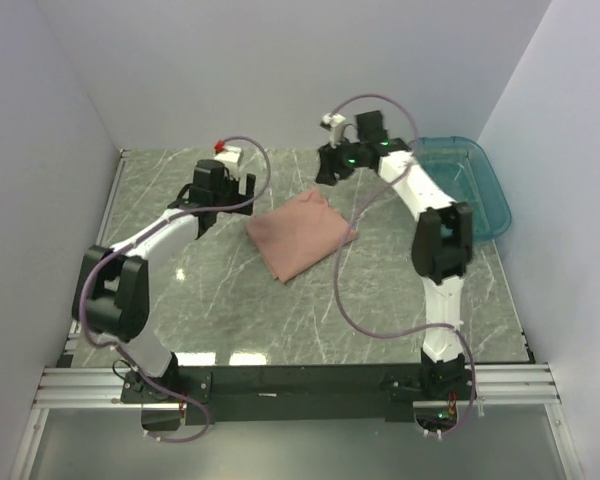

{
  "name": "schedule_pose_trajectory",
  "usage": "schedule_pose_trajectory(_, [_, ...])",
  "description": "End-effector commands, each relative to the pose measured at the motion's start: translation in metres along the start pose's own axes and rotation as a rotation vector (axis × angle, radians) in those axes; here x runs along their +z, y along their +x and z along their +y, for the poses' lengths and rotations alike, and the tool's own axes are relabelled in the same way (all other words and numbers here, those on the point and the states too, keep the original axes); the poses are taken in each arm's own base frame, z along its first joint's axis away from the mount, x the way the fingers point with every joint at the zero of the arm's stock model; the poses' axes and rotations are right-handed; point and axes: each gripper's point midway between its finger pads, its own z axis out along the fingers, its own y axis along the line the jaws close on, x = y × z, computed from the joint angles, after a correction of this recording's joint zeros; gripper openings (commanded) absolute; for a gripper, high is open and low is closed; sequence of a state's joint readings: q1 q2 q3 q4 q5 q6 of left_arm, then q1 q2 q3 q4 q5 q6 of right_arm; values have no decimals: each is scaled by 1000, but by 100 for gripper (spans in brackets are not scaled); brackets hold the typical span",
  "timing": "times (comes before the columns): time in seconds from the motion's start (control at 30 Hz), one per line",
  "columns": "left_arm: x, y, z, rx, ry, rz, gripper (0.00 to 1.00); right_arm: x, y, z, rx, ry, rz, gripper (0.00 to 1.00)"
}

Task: Fold and stack the t-shirts
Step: Fold the tshirt, then neatly place the folded tshirt to the corner

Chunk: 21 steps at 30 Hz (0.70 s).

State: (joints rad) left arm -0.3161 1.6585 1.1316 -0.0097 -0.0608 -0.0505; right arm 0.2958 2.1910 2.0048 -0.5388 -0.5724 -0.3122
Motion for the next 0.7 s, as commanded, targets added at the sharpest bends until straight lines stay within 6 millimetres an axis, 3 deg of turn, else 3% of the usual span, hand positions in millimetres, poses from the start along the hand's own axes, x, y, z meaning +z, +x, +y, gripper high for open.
schedule_pose_trajectory(0.0, [-38,2,-33,-304,149,13,99,-85,-11,58,56,-292,-75,53])
schedule_pose_trajectory(0.07, [-53,8,-50,-398,245,4,95,-87,14,58,58,-279,-12,37])
schedule_pose_trajectory(0.1, [-59,36,-63,-490,301,71,93,-91,26,62,86,-291,27,15])
schedule_pose_trajectory(0.13, [-63,32,-70,-529,345,30,90,-92,37,66,94,-316,49,8])
schedule_pose_trajectory(0.17, [-72,32,-75,-569,377,15,80,-95,44,71,112,-342,61,4])
schedule_pose_trajectory(0.2, [-75,55,-81,-665,378,67,77,-100,52,78,146,-365,84,0])
schedule_pose_trajectory(0.27, [-79,61,-87,-714,393,63,66,-108,66,94,138,-414,96,0])
schedule_pose_trajectory(0.3, [-81,76,-93,-755,383,97,64,-109,66,95,123,-407,77,1])
schedule_pose_trajectory(0.33, [-79,81,-93,-761,360,95,64,-107,83,98,169,-401,102,2])
schedule_pose_trajectory(0.4, [-75,93,-99,-785,319,124,67,-108,84,94,159,-350,74,4])
schedule_pose_trajectory(0.43, [-67,103,-96,-798,278,146,70,-108,95,95,205,-348,89,4])
schedule_pose_trajectory(0.6, [-46,111,-100,-890,215,173,77,-114,108,88,255,-339,91,7])
schedule_pose_trajectory(0.67, [-32,123,-95,-923,145,210,77,-117,111,84,273,-338,84,7])
